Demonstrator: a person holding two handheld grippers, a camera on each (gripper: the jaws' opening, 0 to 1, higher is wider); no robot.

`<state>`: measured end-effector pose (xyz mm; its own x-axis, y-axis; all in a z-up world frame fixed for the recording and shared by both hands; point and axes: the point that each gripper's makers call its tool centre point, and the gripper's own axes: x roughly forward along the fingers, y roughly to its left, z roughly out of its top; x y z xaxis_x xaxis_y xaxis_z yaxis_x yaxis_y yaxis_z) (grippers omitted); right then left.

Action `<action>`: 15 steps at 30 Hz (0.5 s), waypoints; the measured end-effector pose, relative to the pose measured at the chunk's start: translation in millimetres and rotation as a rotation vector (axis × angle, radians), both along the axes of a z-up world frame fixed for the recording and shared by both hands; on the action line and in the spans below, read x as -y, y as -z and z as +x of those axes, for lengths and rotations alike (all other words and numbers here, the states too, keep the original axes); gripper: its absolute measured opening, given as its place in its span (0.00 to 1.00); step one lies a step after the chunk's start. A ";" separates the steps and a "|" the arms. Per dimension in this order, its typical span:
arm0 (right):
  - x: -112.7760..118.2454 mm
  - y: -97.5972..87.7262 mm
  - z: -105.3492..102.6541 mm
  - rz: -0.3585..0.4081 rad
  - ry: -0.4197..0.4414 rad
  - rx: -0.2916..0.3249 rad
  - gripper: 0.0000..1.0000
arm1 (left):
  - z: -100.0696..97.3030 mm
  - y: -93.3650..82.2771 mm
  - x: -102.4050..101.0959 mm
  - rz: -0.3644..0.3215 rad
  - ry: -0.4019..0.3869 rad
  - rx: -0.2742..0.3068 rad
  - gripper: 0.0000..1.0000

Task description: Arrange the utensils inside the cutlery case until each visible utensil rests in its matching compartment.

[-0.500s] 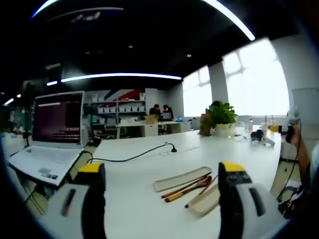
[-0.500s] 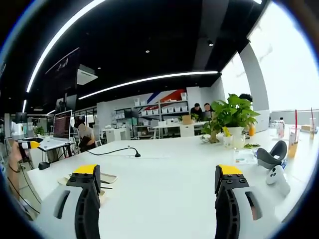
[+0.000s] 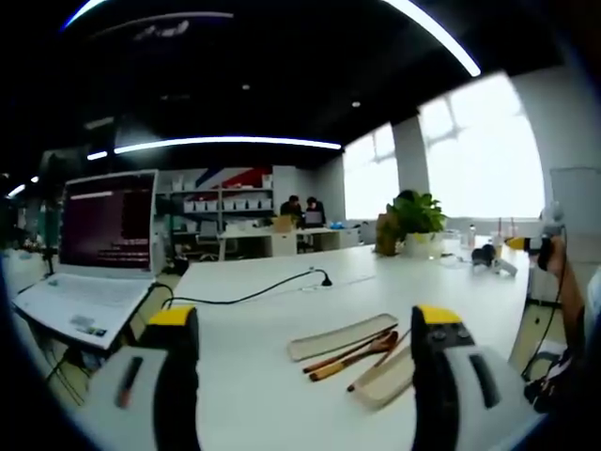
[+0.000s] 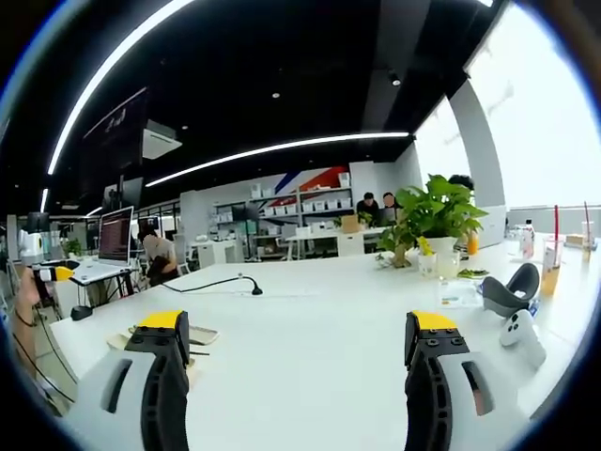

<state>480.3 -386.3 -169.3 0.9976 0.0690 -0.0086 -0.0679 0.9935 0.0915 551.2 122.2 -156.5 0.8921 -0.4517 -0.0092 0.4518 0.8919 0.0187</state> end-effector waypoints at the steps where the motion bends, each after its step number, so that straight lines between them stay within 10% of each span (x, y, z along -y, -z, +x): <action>1: 0.3 0.0 0.0 0.000 0.000 0.000 0.99 | 0.1 -0.2 -0.3 0.000 0.000 0.000 0.99; 15: -0.8 0.6 0.2 0.008 -0.006 0.001 0.99 | 0.4 -0.9 -0.6 -0.008 0.005 0.000 0.99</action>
